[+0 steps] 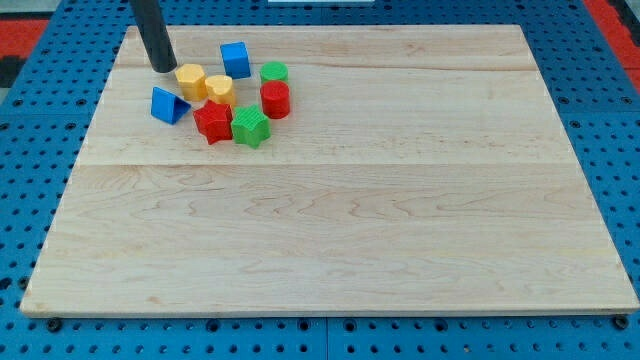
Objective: Move the blue cube above to the green circle
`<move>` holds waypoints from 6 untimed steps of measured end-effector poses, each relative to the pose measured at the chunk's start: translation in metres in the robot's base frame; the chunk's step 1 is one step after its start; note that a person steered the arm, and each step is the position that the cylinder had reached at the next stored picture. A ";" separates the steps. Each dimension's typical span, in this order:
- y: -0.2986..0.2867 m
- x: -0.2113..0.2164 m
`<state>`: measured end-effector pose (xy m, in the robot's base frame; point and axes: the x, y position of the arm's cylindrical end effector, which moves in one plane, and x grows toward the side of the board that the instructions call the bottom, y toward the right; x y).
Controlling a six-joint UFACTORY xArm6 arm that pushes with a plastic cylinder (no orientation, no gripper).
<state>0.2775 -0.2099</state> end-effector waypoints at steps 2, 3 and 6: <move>0.002 -0.013; 0.026 -0.008; 0.137 0.065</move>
